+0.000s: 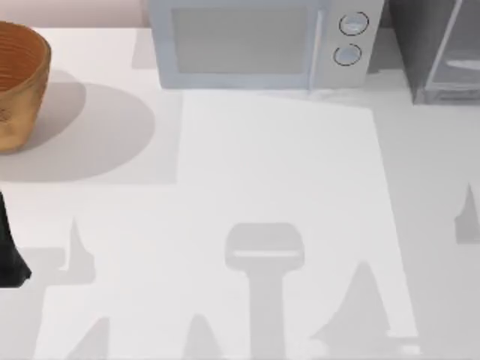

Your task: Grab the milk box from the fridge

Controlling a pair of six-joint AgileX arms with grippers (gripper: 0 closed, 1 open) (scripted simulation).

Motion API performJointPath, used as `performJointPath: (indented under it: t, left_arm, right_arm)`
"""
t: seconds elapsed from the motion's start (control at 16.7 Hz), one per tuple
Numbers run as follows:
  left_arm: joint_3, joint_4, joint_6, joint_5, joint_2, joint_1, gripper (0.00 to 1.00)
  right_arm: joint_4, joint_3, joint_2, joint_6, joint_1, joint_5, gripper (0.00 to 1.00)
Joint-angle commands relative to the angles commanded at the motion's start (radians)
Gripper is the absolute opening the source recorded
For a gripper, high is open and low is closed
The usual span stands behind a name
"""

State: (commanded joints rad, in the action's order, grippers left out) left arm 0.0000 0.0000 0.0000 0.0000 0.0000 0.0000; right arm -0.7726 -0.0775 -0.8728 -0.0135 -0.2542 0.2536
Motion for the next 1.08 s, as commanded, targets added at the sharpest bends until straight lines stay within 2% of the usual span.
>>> performJointPath:
  t: [0.3,0.6,0.84,1.08]
  left_arm:
    - [0.0,0.0,0.0,0.0,0.0,0.0,1.0]
    - [0.0,0.0,0.0,0.0,0.0,0.0,1.0]
    - [0.0,0.0,0.0,0.0,0.0,0.0,1.0]
    - [0.0,0.0,0.0,0.0,0.0,0.0,1.0]
  right_arm:
    - [-0.393,-0.039,-0.465,-0.005,-0.134,0.125,1.0]
    - [-0.708,-0.083,-0.787,-0.005,-0.236,0.22,1.0]
    - [-0.838,-0.105,-0.914,-0.004,-0.277,0.258,1.0]
    - [-0.846,-0.107,-0.921,-0.004,-0.279,0.26,1.0]
